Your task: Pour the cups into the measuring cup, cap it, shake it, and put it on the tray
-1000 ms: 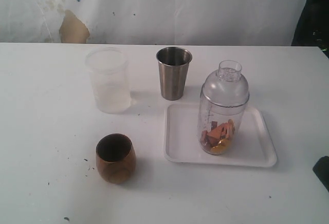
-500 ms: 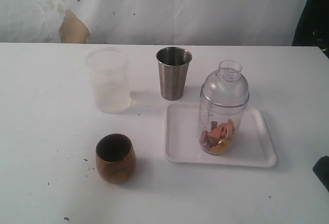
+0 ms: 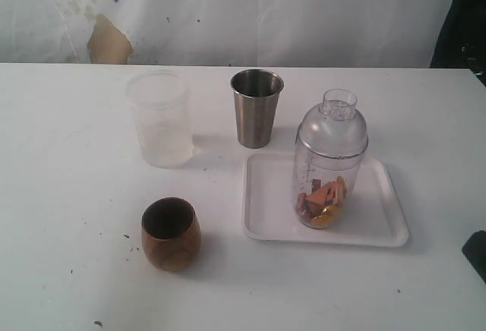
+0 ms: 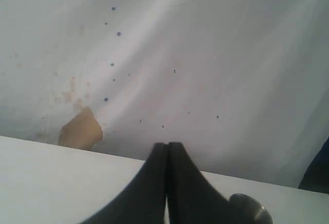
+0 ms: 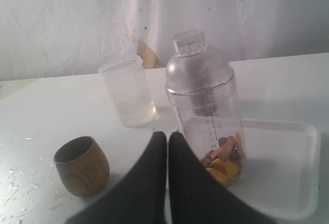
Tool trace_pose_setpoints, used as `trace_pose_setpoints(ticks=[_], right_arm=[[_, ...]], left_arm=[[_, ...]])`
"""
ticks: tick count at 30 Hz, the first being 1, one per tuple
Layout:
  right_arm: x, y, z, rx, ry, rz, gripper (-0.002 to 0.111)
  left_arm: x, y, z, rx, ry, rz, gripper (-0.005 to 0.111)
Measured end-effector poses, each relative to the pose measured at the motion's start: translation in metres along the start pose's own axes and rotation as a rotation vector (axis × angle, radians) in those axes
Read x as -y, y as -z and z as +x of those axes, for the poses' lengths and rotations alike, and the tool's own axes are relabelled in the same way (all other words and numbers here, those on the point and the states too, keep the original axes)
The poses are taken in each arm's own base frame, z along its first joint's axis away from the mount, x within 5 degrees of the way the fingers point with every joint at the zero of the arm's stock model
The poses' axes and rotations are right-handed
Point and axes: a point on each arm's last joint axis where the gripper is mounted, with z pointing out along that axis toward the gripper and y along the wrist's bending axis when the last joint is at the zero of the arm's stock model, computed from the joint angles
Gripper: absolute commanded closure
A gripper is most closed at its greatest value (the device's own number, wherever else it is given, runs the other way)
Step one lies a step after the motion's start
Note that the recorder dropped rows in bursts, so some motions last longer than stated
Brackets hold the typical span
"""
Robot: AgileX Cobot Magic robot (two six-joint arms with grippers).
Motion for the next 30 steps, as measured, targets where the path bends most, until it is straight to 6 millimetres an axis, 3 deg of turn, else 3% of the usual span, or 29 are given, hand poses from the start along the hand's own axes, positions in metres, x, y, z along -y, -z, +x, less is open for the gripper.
trace_pose_setpoints(ticks=[7,12,19,21,24,30], right_arm=[[0.0,0.0,0.0,0.0,0.0,0.0,0.107],[0.0,0.0,0.0,0.0,0.0,0.0,0.107],[0.0,0.0,0.0,0.0,0.0,0.0,0.107],[0.0,0.0,0.0,0.0,0.0,0.0,0.107],[0.0,0.0,0.0,0.0,0.0,0.0,0.107],[0.0,0.0,0.0,0.0,0.0,0.0,0.107]], left_arm=[[-0.017,0.003,0.009,0.025,0.151,-0.146,0.107],[-0.021,0.028,0.016,-0.077,-0.109,-0.235,0.107],[-0.014,0.074,0.019,0.015,-0.333,-0.186,0.107],[-0.018,0.085,0.036,0.015,-0.351,-0.186,0.107],[-0.031,0.096,0.077,-0.016,-0.326,-0.184,0.107],[-0.049,0.099,0.132,-0.073,-0.283,-0.183,0.107]])
